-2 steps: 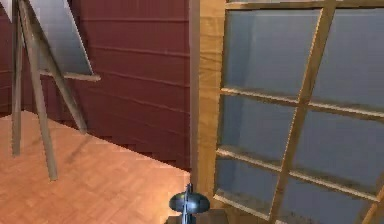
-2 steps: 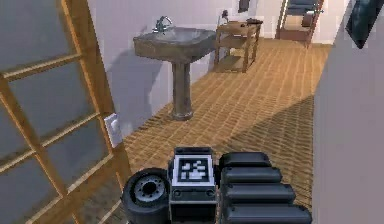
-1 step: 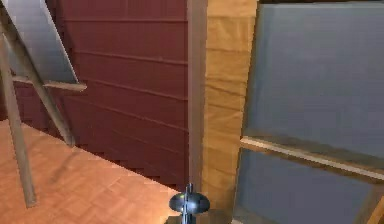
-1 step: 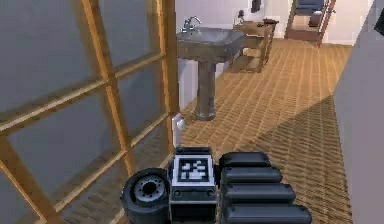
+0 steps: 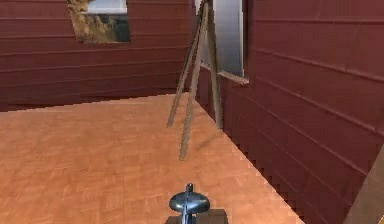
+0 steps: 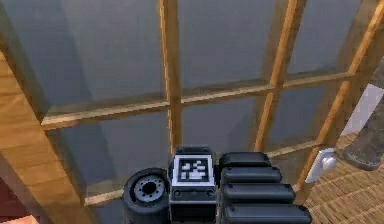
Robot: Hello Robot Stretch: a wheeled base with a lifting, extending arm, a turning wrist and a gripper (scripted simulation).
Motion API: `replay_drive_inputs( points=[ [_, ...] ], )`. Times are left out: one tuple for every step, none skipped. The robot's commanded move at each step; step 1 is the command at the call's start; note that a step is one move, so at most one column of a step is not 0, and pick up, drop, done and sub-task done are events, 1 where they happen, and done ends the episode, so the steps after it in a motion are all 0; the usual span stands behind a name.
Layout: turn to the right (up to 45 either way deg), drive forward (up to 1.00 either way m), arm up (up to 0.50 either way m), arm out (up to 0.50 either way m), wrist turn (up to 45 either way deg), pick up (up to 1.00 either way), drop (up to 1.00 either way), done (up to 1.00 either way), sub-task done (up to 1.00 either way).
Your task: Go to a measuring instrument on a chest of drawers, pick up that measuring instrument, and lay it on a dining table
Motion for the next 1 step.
replay_drive_inputs(
  points=[
    [-45.0, 0.0, 0.0, 0.0, 0.0, 0.0, 0.0, 0.0, 0.0]
  ],
)
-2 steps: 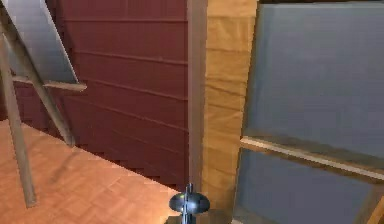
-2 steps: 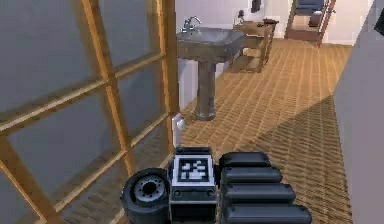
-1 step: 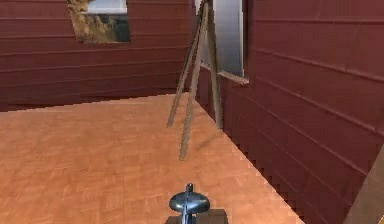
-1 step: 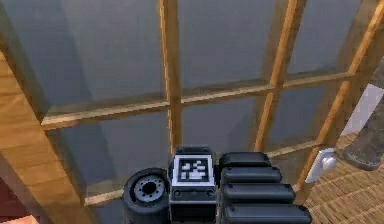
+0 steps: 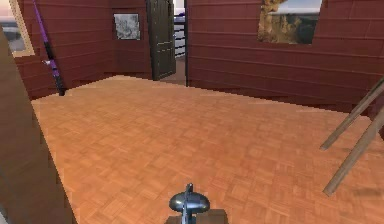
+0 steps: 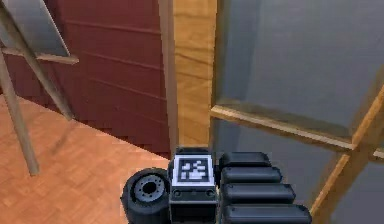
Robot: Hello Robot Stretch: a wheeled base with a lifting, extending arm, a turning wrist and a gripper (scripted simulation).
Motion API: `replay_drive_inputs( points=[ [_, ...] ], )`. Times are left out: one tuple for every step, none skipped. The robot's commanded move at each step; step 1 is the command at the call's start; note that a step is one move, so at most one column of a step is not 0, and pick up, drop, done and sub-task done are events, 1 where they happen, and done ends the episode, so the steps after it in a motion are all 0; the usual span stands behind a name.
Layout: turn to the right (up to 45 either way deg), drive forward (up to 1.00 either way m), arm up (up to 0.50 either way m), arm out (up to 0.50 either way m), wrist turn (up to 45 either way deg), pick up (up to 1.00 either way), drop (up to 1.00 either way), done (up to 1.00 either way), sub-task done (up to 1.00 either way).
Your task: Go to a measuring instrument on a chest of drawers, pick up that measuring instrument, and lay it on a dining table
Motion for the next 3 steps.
replay_drive_inputs(
  points=[
    [-3.0, 0.0, 0.0, 0.0, 0.0, 0.0, 0.0, 0.0, 0.0],
    [0.0, 0.6, 0.0, 0.0, 0.0, 0.0, 0.0, 0.0, 0.0],
    [-45.0, 0.0, 0.0, 0.0, 0.0, 0.0, 0.0, 0.0, 0.0]
  ],
)
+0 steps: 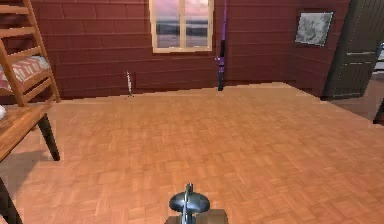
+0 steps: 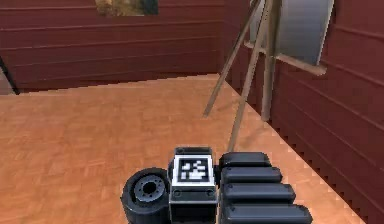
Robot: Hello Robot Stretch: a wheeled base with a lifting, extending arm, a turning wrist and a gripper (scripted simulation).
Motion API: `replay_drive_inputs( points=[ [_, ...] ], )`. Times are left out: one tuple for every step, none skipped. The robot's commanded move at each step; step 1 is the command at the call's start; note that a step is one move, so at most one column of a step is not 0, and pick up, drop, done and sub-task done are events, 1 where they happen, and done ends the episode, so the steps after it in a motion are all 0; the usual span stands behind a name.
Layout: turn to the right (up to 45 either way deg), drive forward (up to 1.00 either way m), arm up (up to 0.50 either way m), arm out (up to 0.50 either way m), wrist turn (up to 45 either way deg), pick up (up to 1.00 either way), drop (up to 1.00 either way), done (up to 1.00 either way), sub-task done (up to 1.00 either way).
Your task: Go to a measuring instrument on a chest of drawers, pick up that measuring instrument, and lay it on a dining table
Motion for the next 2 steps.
replay_drive_inputs(
  points=[
    [-9.0, 0.0, 0.0, 0.0, 0.0, 0.0, 0.0, 0.0, 0.0],
    [0.0, 0.5, 0.0, 0.0, 0.0, 0.0, 0.0, 0.0, 0.0]
  ],
)
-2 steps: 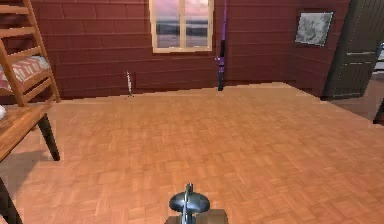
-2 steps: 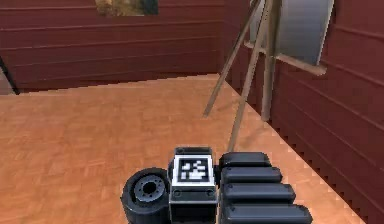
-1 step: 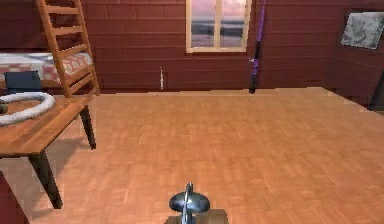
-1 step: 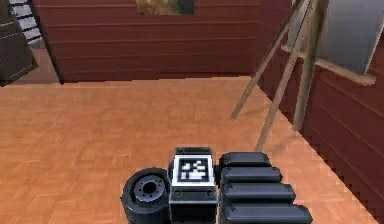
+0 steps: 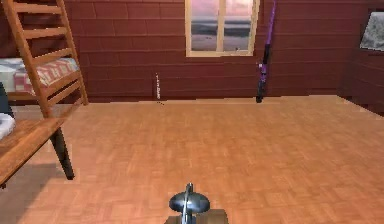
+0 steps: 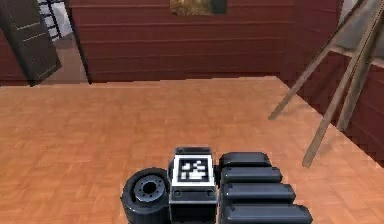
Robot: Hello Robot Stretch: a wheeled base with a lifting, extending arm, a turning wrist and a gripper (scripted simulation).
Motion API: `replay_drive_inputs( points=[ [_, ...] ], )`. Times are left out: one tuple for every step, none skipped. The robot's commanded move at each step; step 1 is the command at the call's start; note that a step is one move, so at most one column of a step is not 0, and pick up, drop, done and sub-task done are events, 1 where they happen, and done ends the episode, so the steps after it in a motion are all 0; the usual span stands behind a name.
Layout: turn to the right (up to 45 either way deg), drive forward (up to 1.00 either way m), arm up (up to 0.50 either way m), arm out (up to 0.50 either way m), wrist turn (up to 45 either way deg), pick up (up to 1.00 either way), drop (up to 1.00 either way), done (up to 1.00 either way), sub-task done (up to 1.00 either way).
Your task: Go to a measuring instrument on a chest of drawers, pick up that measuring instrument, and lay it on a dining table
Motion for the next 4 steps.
replay_drive_inputs(
  points=[
    [-45.0, 0.0, 0.0, 0.0, 0.0, 0.0, 0.0, 0.0, 0.0],
    [-27.0, 0.0, 0.0, 0.0, 0.0, 0.0, 0.0, 0.0, 0.0],
    [0.0, 0.65, 0.0, 0.0, 0.0, 0.0, 0.0, 0.0, 0.0],
    [-18.0, 0.0, 0.0, 0.0, 0.0, 0.0, 0.0, 0.0, 0.0]
  ],
)
